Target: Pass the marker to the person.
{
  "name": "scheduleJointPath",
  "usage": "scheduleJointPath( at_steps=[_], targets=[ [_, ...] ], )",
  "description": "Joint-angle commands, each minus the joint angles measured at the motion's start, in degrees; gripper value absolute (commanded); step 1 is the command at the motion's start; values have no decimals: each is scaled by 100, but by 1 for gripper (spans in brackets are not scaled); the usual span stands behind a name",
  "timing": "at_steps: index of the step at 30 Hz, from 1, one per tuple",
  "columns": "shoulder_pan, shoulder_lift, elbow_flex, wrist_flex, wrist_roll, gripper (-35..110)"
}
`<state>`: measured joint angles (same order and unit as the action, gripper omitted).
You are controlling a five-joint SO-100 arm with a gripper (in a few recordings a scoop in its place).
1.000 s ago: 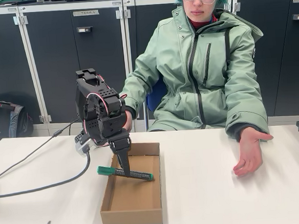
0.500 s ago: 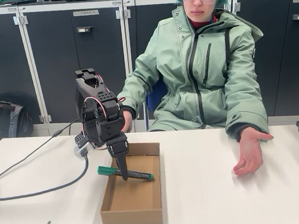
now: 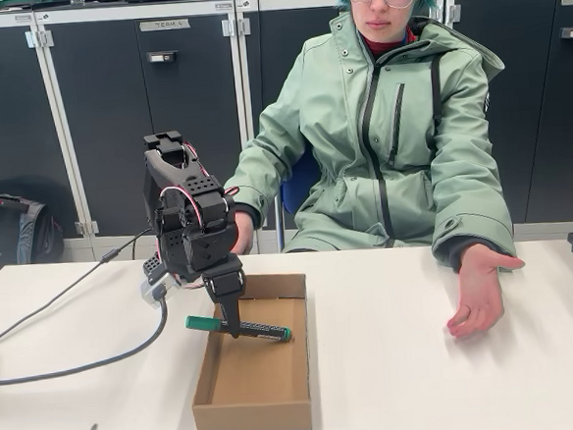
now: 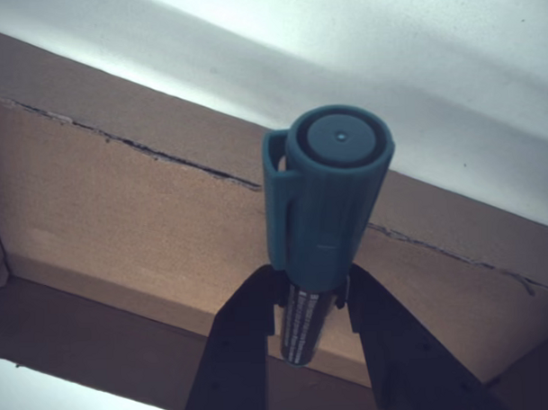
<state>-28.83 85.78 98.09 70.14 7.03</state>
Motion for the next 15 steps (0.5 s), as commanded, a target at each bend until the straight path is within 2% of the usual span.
scheduleJointPath(
  at_steps=[1,15],
  targets=[
    [44,308,-141,35,9,-5],
    [-378,835,-1002,1028,457,-5]
  ],
)
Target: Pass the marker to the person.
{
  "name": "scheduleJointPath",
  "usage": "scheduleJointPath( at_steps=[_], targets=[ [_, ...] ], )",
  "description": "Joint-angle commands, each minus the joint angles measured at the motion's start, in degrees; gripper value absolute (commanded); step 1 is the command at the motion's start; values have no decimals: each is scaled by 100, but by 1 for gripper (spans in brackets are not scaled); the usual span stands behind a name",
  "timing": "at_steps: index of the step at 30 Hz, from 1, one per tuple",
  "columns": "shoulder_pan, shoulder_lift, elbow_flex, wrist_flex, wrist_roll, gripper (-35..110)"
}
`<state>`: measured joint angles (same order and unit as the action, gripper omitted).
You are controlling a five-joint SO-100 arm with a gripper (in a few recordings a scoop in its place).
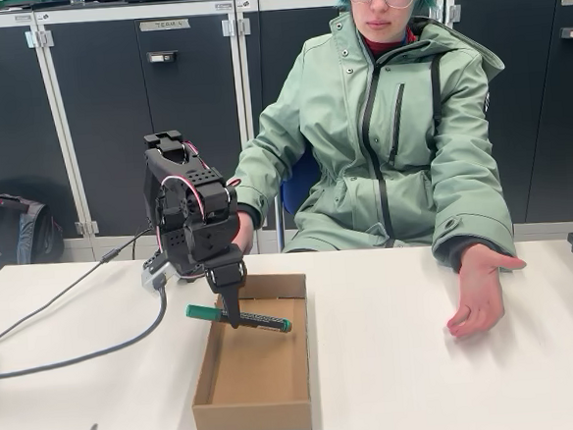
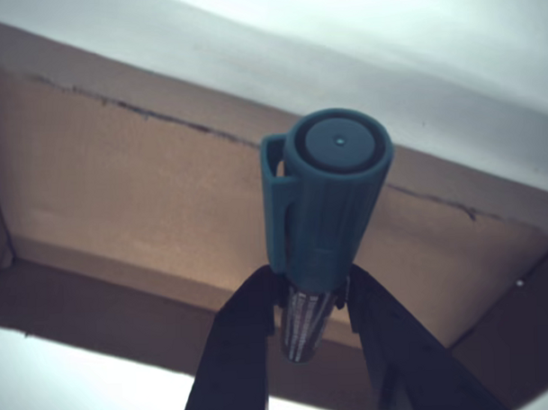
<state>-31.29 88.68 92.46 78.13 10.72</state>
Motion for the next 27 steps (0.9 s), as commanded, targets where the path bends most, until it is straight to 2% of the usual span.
scheduleJointPath(
  at_steps=[1,16,27],
  targets=[
    [-167,624,-519,308,123,-5],
    [-501,2109,-1626,1459,229,-5],
    [-800,2452,-2672,598,-299,-5]
  ],
)
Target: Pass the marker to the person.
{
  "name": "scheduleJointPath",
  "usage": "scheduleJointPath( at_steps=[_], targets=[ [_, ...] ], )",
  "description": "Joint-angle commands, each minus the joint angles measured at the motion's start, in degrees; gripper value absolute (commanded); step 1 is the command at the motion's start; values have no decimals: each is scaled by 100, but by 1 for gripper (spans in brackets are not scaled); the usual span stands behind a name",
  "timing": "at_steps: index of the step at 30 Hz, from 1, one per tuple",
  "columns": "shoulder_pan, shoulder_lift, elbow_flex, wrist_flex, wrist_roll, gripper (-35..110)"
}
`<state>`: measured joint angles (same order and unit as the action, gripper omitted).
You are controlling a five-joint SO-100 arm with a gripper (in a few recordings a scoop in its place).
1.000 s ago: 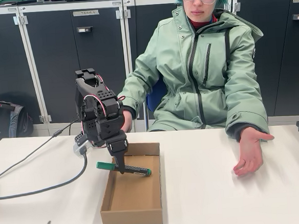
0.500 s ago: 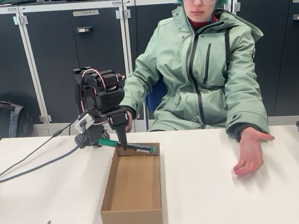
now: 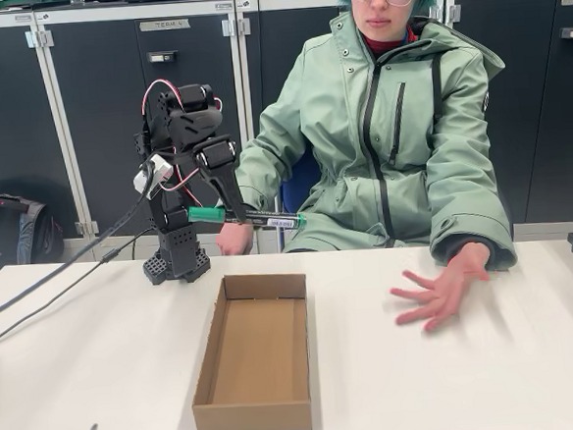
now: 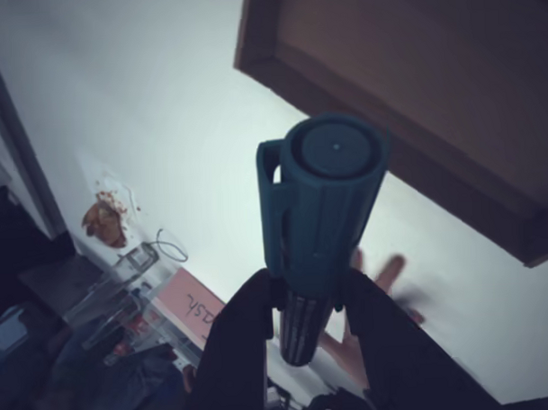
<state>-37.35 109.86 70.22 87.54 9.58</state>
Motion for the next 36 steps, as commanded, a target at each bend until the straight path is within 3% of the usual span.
scheduleJointPath(
  at_steps=[1,11,28,36],
  targets=[
    [-246,360,-501,-492,-255,-5],
    [-896,413,-835,-1670,-1187,-5],
    [-1872,343,-721,-2593,-4333,-5],
    [-2101,246,-536,-3771,-4447,-5]
  ],
)
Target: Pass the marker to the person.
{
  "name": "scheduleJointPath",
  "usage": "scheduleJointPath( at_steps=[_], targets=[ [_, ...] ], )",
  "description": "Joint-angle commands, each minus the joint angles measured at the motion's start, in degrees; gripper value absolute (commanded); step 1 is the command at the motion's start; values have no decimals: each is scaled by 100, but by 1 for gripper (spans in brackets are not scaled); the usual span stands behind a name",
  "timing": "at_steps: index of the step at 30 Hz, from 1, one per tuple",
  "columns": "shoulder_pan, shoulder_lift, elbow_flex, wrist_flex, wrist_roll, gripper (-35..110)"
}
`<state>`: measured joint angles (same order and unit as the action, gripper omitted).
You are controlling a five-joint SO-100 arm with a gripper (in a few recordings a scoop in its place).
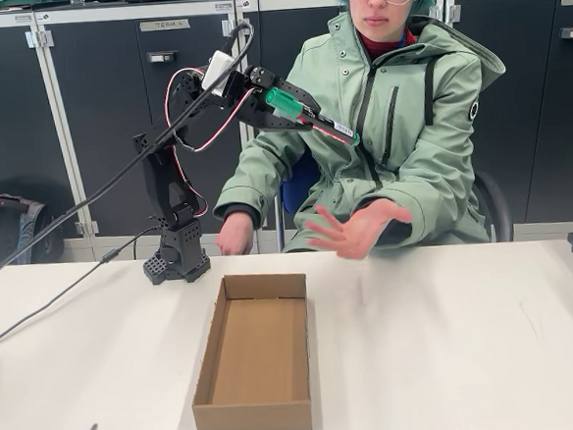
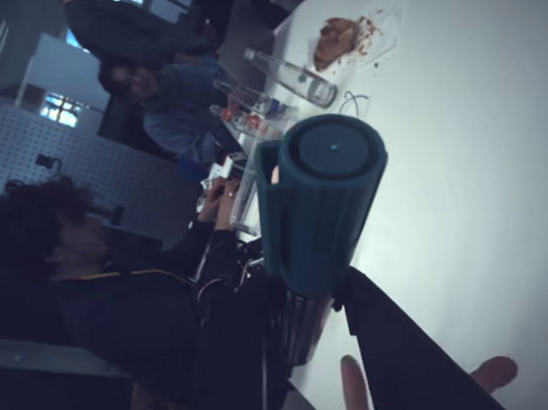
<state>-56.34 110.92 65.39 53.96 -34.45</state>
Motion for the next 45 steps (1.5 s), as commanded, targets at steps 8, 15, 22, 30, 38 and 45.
scheduleJointPath(
  at_steps=[8,15,22,30,38,45],
  targets=[
    [-624,-132,-299,-422,677,-5],
    [-958,-167,-62,9,861,-5],
    [-1028,-237,475,62,1055,-5],
    [-1222,-308,1257,-211,1099,-5],
    [-1222,-290,2312,-1301,1028,-5],
    [-1301,-624,2188,-1485,1951,-5]
  ],
)
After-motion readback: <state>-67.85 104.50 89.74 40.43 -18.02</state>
